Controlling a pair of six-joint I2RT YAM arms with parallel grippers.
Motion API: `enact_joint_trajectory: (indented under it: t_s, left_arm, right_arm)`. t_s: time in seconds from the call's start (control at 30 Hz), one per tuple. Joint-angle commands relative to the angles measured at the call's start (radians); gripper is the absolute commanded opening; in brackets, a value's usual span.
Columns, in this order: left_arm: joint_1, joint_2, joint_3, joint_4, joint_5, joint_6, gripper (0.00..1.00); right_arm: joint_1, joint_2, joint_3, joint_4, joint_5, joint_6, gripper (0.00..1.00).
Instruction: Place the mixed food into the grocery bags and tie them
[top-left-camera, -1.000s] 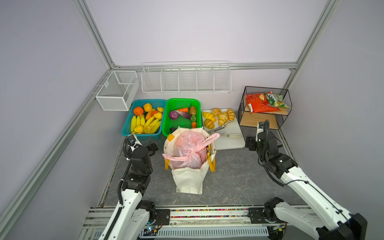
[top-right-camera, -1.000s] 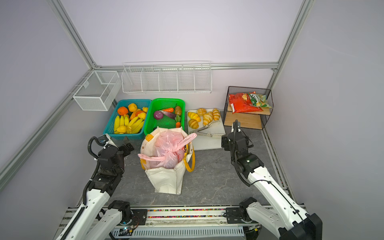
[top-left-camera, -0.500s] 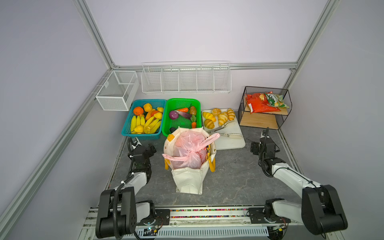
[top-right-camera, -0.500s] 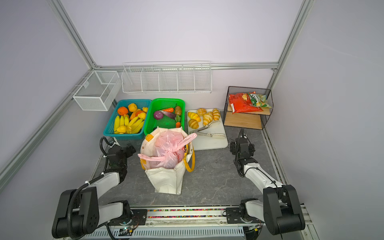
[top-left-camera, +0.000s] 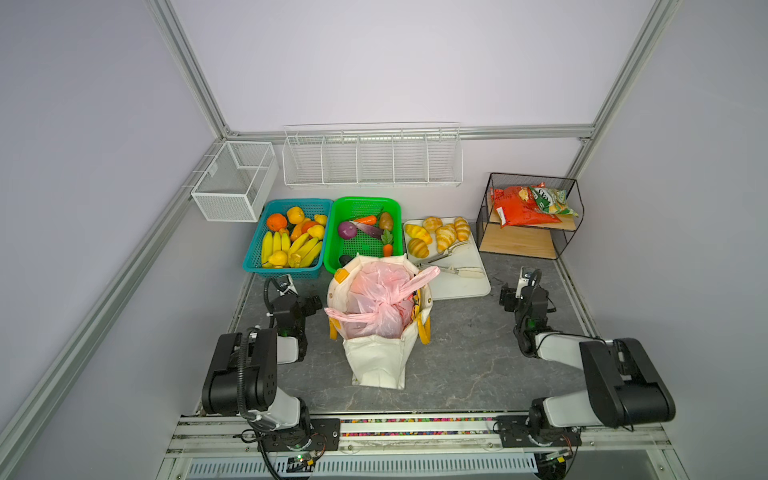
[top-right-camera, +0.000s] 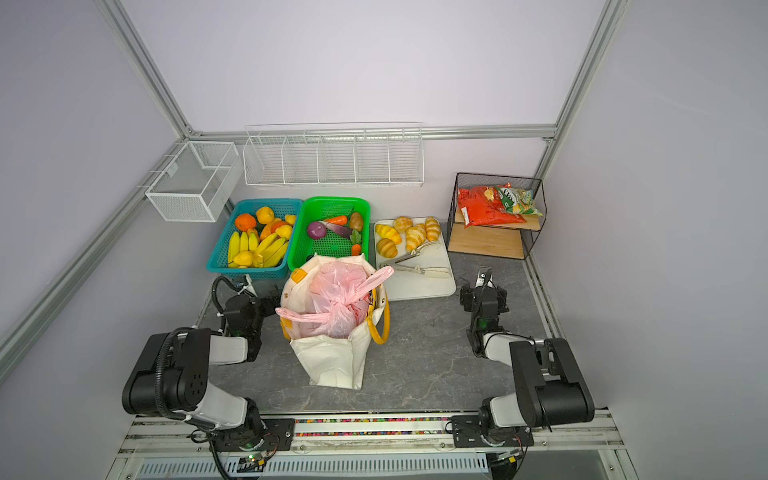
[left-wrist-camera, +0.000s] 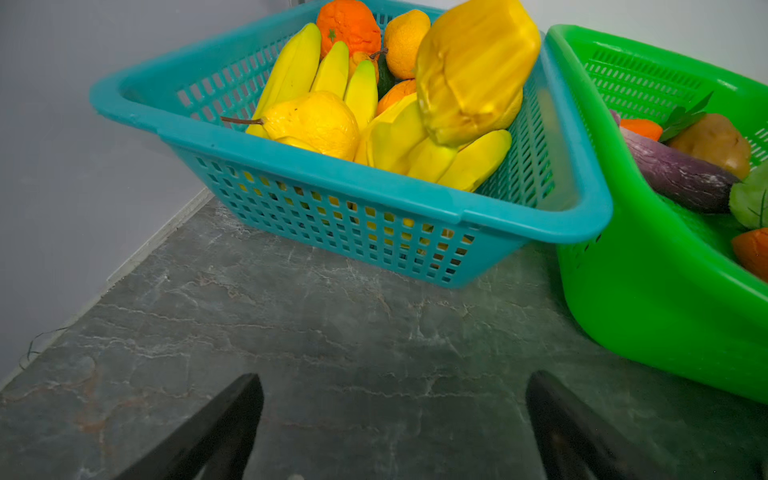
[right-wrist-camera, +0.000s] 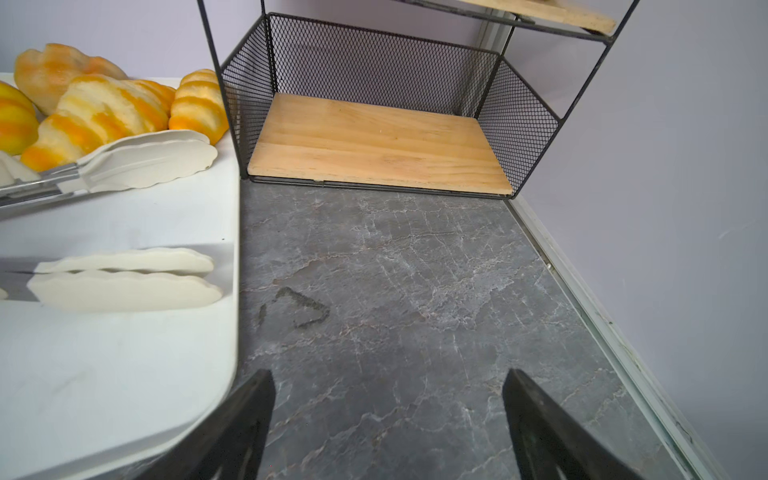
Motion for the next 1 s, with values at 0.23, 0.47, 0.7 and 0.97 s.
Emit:
enact_joint_trajectory:
  t_s: [0.23,0.47,0.7,0.97]
  left_arm:
    - [-0.020,0.011,0.042,0.045,0.025,0.050,0.99]
    - [-0.021,0.012,0.043,0.045,0.026,0.053,0.99]
    - [-0.022,0.012,0.042,0.046,0.027,0.053,0.99]
    - [-0.022,0.012,0.043,0.046,0.024,0.053,0.99]
  right_arm:
    - [-0.044,0.057,-0.011,0.135,-0.098,0.002,0.89]
    - [-0.044,0.056,-0.012,0.140,-0.098,0.001,0.89]
    - [-0.045,0.058,-0.012,0.142,-0.097,0.001,0.89]
    - [-0.044,0.056,-0.012,0.140,-0.097,0.000,0.89]
